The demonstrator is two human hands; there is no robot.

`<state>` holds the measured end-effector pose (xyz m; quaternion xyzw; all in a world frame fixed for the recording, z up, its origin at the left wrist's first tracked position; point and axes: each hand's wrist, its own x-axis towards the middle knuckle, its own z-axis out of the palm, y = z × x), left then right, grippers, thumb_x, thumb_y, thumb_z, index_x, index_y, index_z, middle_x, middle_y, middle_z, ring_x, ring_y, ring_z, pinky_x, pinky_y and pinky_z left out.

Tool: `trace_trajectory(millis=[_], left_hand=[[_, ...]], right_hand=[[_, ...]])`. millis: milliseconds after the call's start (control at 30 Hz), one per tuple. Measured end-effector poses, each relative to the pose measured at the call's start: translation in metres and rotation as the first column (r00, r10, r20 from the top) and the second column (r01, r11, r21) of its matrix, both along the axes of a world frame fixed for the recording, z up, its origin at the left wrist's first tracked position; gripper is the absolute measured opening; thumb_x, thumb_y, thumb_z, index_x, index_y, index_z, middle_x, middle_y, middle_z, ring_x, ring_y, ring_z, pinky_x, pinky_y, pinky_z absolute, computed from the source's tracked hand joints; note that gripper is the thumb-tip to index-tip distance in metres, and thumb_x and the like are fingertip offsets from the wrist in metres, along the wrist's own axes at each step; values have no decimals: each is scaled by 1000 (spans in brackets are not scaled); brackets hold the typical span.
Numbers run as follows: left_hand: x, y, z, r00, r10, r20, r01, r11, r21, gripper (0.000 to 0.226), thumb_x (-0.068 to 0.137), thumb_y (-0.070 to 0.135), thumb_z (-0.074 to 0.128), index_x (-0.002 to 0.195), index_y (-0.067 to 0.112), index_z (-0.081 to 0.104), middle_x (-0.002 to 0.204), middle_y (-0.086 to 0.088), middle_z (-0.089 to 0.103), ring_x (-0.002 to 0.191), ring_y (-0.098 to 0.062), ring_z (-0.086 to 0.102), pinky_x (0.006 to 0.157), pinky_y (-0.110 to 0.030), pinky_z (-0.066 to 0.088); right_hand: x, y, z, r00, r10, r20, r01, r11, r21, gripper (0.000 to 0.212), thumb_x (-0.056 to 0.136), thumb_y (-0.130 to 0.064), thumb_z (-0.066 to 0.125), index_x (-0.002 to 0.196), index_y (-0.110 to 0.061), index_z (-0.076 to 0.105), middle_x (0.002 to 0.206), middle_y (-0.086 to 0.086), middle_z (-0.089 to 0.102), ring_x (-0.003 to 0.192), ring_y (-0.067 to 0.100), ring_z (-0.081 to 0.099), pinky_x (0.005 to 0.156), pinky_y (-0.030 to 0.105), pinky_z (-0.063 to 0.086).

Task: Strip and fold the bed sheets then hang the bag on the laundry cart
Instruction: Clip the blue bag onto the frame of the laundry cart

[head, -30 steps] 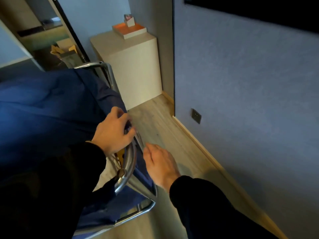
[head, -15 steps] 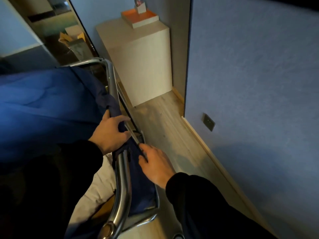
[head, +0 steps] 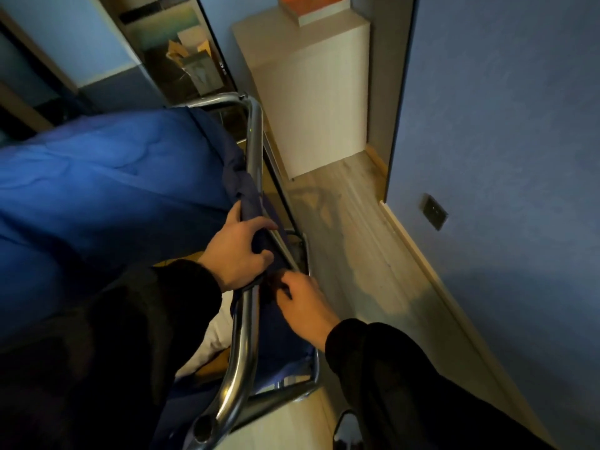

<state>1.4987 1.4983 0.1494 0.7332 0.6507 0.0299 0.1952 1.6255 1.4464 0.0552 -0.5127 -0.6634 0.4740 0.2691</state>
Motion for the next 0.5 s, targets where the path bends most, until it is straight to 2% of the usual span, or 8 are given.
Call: trace_trajectory(millis=[100, 200, 267, 367, 433, 500], left_hand=[[-9, -32, 4, 999, -15, -44, 14, 1000, -13, 51, 80, 24, 64, 129, 31, 51, 151, -2, 15, 125, -30, 42, 99, -37, 44], [-18, -62, 6, 996, -30, -78, 29, 1000, -10, 48, 82, 22, 63, 128, 29, 52, 151, -4, 13, 127, -29, 41, 94, -29, 42], [-28, -81, 6, 994, -46, -99, 43, 999, -27, 46, 83, 21, 62, 128, 29, 51, 153, -5, 9, 128, -29, 40, 93, -27, 41], [-43, -105, 6, 989, -89, -118, 84, 995, -50, 45, 79, 30, 59, 124, 31, 52, 154, -4, 7, 123, -32, 46, 95, -36, 48], [-53, -120, 6, 986, -102, -130, 94, 994, -59, 50, 71, 38, 52, 121, 33, 52, 154, -3, 7, 121, -32, 48, 94, -41, 48], [-62, -135, 5, 985, -112, -131, 104, 992, -65, 49, 72, 38, 52, 121, 34, 52, 155, -2, 5, 122, -33, 47, 95, -41, 48]], right_hand=[[-9, -24, -6, 998, 61, 25, -61, 998, -4, 15, 92, -11, 49, 104, -14, 58, 104, 7, 57, 97, 27, 56, 83, 45, 49], [-20, -49, -9, 995, 96, -34, -97, 995, -36, 14, 90, -12, 53, 102, -17, 58, 106, 4, 59, 101, 25, 58, 85, 46, 50], [-26, -66, -8, 990, 130, -58, -133, 990, -40, 17, 88, -13, 58, 104, -18, 58, 109, 4, 63, 104, 22, 59, 87, 43, 49], [-38, -92, -10, 984, 177, -2, -177, 984, 5, 28, 86, -17, 66, 112, -19, 55, 113, 2, 62, 108, 21, 56, 87, 39, 47], [-49, -109, -13, 988, 155, -11, -155, 988, 15, 28, 85, -15, 65, 111, -18, 55, 112, 3, 62, 107, 23, 56, 87, 42, 48], [-60, -127, -16, 992, 118, -35, -118, 993, 13, 25, 84, -19, 66, 107, -17, 56, 109, 3, 64, 104, 24, 58, 85, 45, 49]])
